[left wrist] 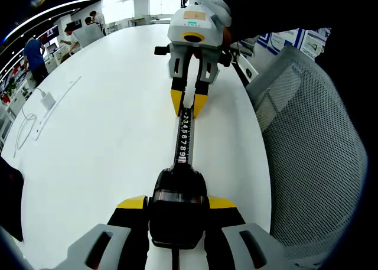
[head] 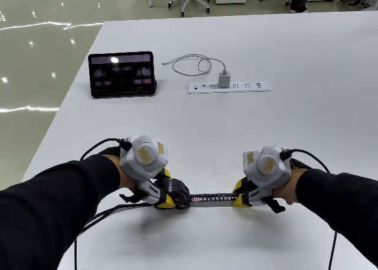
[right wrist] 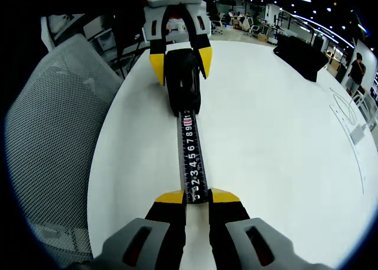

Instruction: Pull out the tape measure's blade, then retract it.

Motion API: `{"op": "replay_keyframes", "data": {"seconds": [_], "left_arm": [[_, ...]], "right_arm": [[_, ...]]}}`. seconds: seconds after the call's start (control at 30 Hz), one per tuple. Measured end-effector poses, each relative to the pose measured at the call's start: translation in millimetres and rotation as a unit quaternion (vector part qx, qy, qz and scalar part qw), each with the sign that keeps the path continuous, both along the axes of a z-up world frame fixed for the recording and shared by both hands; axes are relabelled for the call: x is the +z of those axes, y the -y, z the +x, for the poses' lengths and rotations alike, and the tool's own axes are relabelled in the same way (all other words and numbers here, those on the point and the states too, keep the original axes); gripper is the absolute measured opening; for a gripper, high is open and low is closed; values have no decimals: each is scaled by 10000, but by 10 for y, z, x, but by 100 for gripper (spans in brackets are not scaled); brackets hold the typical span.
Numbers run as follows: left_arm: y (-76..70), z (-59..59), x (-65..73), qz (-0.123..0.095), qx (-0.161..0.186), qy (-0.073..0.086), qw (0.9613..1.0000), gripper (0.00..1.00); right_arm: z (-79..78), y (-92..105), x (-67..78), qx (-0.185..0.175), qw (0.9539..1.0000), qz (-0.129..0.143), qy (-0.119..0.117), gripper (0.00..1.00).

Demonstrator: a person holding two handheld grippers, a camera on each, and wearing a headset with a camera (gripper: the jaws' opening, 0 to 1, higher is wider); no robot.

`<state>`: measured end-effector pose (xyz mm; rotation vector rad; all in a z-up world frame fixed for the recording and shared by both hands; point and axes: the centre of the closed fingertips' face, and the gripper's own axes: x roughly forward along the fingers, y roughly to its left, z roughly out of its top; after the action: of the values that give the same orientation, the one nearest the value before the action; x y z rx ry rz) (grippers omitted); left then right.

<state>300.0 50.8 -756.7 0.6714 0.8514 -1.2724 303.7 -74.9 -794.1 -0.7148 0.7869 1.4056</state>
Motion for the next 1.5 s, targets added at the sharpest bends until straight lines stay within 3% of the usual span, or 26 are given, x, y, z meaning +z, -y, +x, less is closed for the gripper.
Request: {"op": "replay_keyframes", "data": {"seconds": [1.5], "left_arm": [[5, 0, 2, -47, 24, 5, 10000, 32]], "right_arm": [[14, 254, 6, -160, 9998, -109, -4, 9]]}}
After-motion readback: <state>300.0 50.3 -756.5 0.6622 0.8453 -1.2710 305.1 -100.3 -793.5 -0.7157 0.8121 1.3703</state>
